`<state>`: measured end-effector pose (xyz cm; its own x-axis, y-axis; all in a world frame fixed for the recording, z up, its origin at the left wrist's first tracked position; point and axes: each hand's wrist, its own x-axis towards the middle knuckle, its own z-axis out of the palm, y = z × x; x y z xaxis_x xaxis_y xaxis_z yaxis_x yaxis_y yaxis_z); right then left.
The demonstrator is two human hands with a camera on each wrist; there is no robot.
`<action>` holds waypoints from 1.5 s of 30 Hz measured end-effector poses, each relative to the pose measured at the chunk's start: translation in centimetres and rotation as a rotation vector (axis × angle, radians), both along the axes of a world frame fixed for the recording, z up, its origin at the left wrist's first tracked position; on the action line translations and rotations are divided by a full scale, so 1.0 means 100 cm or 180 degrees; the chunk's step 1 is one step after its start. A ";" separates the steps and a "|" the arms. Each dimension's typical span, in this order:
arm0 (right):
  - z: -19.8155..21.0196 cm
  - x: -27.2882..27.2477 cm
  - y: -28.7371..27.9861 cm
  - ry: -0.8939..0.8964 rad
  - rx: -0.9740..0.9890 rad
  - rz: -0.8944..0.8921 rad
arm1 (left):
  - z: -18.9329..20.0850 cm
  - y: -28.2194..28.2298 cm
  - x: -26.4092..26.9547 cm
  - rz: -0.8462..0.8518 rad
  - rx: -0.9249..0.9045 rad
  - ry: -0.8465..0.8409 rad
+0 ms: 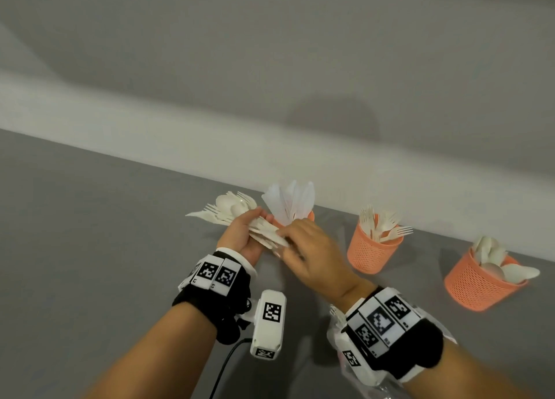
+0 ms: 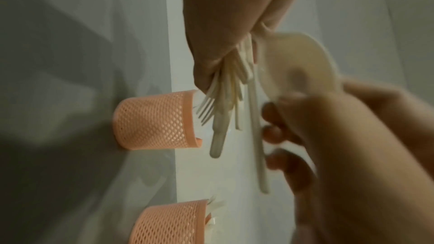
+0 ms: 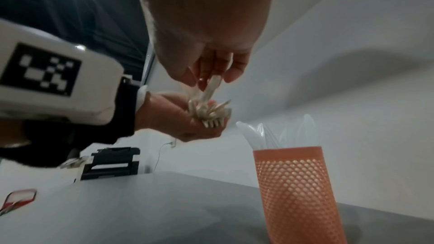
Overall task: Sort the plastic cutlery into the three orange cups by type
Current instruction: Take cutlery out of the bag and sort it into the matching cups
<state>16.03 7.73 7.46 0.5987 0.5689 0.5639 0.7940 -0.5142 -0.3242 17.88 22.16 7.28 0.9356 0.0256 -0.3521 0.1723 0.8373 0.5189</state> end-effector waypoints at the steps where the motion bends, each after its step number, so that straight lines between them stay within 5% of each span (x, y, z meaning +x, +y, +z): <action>1: 0.003 0.000 -0.004 0.0122 0.0277 -0.0016 | 0.000 0.004 0.001 0.0096 -0.0059 0.0033; 9: 0.043 0.007 -0.029 0.1129 0.2282 -0.0253 | -0.009 0.021 0.002 0.0010 0.0132 -0.0142; 13: 0.053 0.019 -0.024 0.1618 0.1486 -0.0347 | -0.005 0.008 -0.008 -0.0386 0.0836 -0.0677; 17: 0.048 0.022 -0.004 0.1361 0.0548 -0.0560 | -0.007 -0.004 -0.016 -0.1012 0.1802 -0.1132; 20: 0.049 0.023 0.007 0.1256 0.0457 -0.0737 | -0.011 -0.003 -0.016 -0.1322 0.1975 -0.1145; 30: 0.043 0.020 0.015 0.1240 0.1389 -0.0674 | -0.001 -0.011 -0.028 -0.1315 0.1613 -0.1481; 36: 0.028 0.014 0.003 0.2043 0.0752 -0.0671 | -0.002 -0.011 -0.024 -0.1172 0.1434 -0.1356; 45: 0.029 0.011 0.003 0.2918 0.2126 -0.0730 | -0.007 -0.012 -0.024 -0.1135 0.1175 -0.1007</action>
